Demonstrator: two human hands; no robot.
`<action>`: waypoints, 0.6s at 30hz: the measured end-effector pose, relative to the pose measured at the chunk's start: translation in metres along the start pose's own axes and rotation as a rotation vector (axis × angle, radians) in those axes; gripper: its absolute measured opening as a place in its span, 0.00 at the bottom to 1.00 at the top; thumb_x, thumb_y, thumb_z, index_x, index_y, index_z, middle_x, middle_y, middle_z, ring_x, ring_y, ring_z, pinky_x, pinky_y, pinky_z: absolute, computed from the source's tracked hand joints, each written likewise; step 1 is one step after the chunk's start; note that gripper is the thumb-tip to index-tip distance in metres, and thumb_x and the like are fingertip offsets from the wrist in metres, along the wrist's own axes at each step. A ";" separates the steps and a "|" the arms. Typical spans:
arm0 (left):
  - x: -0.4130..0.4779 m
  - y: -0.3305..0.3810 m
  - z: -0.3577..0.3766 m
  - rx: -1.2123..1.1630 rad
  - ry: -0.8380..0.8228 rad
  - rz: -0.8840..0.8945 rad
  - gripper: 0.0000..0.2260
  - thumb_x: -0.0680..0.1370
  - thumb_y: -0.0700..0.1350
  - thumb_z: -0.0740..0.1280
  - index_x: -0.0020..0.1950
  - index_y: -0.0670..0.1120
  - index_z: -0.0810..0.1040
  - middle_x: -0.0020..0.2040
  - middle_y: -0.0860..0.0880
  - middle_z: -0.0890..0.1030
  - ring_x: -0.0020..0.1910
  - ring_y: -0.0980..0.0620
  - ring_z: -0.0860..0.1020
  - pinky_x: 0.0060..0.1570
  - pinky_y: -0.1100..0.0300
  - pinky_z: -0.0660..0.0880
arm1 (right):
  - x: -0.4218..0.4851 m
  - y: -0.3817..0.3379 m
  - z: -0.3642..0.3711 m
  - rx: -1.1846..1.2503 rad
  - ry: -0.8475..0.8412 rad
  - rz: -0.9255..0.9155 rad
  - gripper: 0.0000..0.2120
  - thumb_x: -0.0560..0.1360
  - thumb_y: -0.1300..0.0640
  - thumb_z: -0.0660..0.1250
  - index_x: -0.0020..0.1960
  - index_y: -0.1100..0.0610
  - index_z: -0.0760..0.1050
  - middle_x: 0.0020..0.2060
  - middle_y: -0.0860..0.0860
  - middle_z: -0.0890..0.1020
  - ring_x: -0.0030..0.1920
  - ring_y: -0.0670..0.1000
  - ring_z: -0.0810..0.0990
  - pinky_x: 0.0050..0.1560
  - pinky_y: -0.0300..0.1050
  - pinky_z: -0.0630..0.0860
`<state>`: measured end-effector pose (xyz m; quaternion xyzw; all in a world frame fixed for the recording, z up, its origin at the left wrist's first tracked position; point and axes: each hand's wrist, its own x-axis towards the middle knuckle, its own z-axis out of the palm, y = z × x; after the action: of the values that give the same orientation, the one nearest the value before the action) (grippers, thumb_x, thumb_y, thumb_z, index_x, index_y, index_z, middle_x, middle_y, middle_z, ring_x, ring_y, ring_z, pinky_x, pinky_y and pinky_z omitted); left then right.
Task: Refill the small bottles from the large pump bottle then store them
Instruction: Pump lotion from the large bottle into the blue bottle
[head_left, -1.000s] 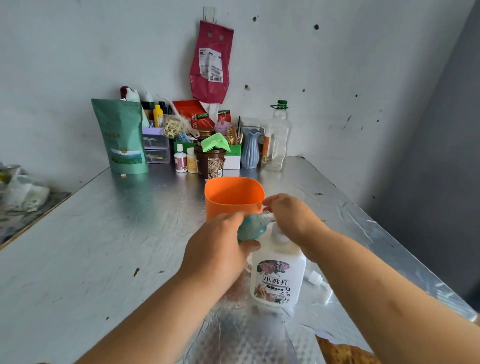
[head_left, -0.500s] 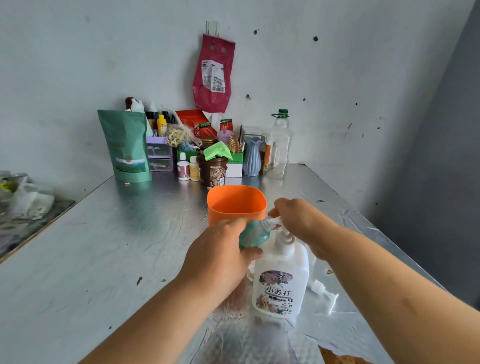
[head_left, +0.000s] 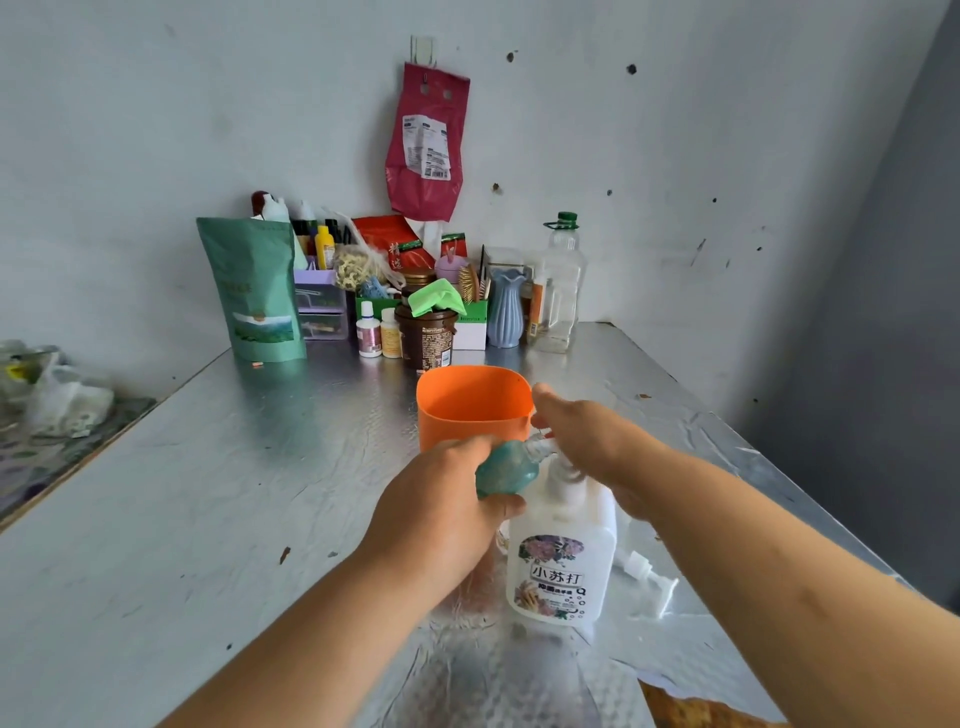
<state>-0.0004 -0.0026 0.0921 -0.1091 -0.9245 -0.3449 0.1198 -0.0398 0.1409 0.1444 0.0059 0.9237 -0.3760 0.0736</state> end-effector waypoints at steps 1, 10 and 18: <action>0.000 0.002 -0.001 -0.003 0.007 0.004 0.20 0.74 0.52 0.74 0.64 0.59 0.75 0.59 0.57 0.80 0.56 0.52 0.78 0.54 0.55 0.75 | -0.002 0.000 -0.003 0.078 -0.024 0.023 0.26 0.82 0.43 0.47 0.70 0.59 0.67 0.67 0.58 0.72 0.65 0.59 0.70 0.67 0.54 0.65; 0.000 0.002 -0.003 -0.025 0.022 0.004 0.18 0.73 0.52 0.74 0.62 0.59 0.77 0.56 0.57 0.81 0.53 0.54 0.78 0.52 0.56 0.76 | -0.001 -0.017 -0.004 0.083 0.058 0.061 0.31 0.82 0.42 0.41 0.74 0.62 0.60 0.73 0.60 0.63 0.74 0.59 0.60 0.74 0.55 0.54; 0.000 -0.003 0.005 -0.062 -0.007 -0.012 0.18 0.72 0.52 0.74 0.61 0.60 0.77 0.56 0.57 0.81 0.53 0.54 0.78 0.54 0.55 0.75 | 0.008 -0.003 0.007 -0.074 0.163 0.063 0.19 0.83 0.62 0.43 0.73 0.61 0.56 0.66 0.64 0.68 0.66 0.65 0.68 0.68 0.59 0.64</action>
<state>-0.0023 -0.0015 0.0867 -0.1085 -0.9144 -0.3739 0.1113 -0.0475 0.1330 0.1403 0.0629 0.9392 -0.3373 0.0104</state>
